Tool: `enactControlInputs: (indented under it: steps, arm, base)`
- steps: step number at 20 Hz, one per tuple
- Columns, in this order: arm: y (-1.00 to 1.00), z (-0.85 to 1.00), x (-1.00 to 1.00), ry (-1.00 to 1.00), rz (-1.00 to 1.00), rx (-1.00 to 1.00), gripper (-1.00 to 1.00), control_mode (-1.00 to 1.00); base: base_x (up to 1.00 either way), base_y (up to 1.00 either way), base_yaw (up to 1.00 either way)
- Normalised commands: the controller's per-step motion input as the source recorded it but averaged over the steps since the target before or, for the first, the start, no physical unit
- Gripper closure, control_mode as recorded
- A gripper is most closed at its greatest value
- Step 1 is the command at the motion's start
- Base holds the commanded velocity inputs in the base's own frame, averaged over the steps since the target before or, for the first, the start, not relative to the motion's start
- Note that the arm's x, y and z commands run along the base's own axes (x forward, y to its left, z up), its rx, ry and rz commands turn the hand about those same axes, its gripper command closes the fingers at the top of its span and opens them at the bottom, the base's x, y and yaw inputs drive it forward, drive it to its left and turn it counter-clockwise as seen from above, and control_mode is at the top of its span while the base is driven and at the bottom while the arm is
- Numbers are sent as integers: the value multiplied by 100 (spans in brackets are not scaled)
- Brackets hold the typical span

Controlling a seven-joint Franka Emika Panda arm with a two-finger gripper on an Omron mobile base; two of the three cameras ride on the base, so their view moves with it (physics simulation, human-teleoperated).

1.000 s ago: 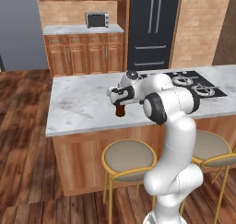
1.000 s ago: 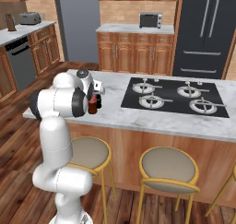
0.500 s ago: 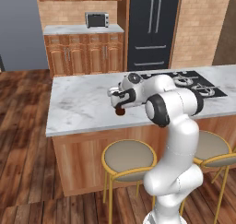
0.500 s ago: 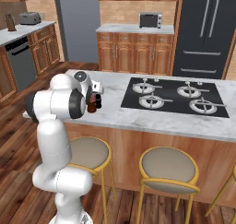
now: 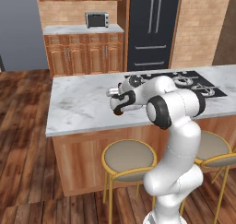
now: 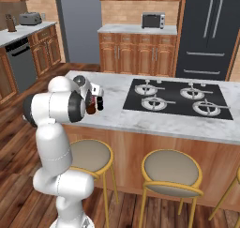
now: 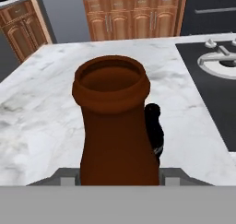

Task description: Place the large bottle from the dining counter next to the other large bottle outside the sink, and place the small bottle from the dining counter next to the other small bottle inside the sink.

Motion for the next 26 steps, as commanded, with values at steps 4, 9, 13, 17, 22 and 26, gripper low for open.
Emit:
enactControlInputs:
  steps: [4,9,13,17,22,26]
  arm:
    - [1,0,8,0,0,5,100,-100]
    - [3,0,0,0,0,1,100,100]
    - [0,0,0,0,0,0,100,100]
    - [0,0,0,0,0,0,100,100]
    - [0,0,0,0,0,0,100,100]
    - [0,0,0,0,0,0,100,100]
  base:
    - [0,0,0]
    - [0,20,0]
    - [-2,68,2]
    - [-13,85,0]
    - [0,98,4]
    - [4,100,10]
